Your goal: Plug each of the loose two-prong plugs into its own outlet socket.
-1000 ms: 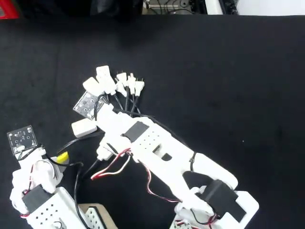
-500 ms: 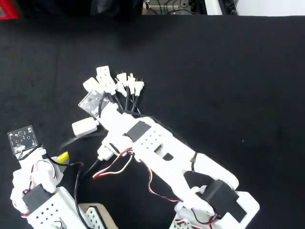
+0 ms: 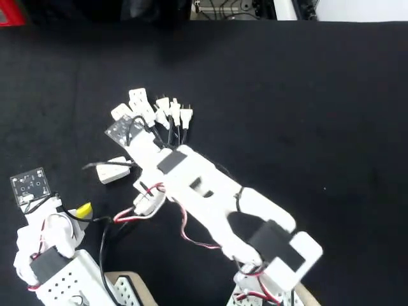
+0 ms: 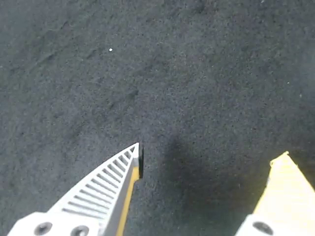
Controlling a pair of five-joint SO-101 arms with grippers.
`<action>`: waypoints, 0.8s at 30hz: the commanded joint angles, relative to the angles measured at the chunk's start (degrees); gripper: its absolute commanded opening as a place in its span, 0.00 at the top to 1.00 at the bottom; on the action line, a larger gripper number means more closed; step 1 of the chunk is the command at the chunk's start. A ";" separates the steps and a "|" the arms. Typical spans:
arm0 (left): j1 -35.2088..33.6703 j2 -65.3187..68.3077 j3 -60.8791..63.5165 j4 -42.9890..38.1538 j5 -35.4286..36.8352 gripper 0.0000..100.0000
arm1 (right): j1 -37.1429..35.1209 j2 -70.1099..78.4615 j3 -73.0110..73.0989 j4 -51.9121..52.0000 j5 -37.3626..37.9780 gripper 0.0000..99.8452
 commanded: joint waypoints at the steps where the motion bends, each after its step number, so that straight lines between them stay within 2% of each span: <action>1: 1.19 -0.26 -0.22 -2.11 -0.35 0.61 | -1.05 3.91 -3.38 5.54 -0.18 0.99; 7: 1.19 -0.26 -0.22 -2.11 -0.35 0.61 | -1.32 -0.22 -2.24 6.68 -0.09 0.97; 12: 1.19 -0.26 -0.22 -2.20 -0.35 0.61 | -1.23 -2.77 -0.31 6.42 -0.26 0.76; 14: 1.19 -0.26 -0.22 -2.20 -0.35 0.60 | -1.32 -3.74 -0.13 6.42 -0.18 0.71; 20: 1.19 -0.26 -0.22 -2.20 -0.35 0.60 | -1.85 -7.08 -0.04 6.24 -1.49 0.69; 24: 1.19 -0.26 -0.04 -2.20 -0.35 0.60 | -5.01 -7.16 0.13 3.87 -8.09 0.69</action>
